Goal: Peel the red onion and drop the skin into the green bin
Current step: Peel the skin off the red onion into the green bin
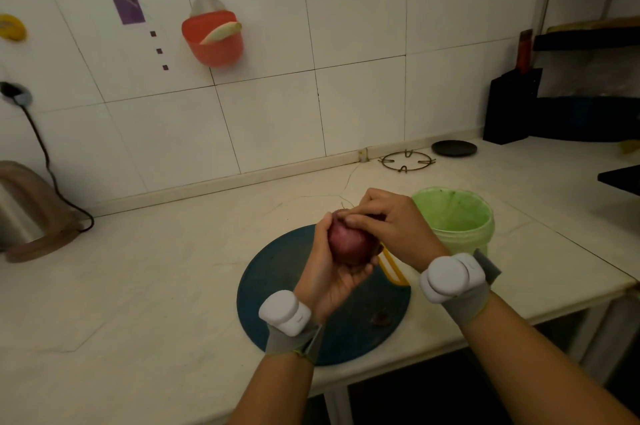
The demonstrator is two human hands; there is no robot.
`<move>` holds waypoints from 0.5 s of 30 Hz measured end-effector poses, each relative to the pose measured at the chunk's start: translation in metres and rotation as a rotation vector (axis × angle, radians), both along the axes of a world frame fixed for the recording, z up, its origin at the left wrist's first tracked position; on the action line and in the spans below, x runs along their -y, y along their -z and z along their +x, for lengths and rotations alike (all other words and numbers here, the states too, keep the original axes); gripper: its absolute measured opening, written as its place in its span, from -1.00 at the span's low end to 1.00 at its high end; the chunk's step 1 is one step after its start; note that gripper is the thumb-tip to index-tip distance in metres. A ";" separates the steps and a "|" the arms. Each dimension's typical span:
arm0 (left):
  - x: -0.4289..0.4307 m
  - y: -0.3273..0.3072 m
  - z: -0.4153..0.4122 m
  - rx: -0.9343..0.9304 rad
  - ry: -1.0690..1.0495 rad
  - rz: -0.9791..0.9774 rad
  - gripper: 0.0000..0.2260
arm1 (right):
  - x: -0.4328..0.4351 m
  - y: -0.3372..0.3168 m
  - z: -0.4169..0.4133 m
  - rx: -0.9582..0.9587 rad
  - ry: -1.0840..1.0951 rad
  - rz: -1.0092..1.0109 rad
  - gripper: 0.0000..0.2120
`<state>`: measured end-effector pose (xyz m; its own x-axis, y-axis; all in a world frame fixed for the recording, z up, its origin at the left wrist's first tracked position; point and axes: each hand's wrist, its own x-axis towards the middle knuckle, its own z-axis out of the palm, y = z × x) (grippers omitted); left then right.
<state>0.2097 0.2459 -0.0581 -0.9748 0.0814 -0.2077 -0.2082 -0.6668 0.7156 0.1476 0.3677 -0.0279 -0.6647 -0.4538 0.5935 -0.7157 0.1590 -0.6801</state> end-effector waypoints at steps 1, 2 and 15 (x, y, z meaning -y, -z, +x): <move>-0.002 0.000 0.000 -0.008 -0.019 0.012 -0.42 | 0.002 0.002 0.000 -0.057 0.046 -0.012 -0.87; -0.004 0.000 0.000 -0.023 -0.044 0.034 -0.47 | 0.005 0.005 0.001 -0.115 0.097 -0.025 -0.86; -0.020 -0.009 -0.012 -0.314 -0.273 -0.055 -0.23 | 0.026 -0.009 0.003 0.365 0.318 -0.597 -0.85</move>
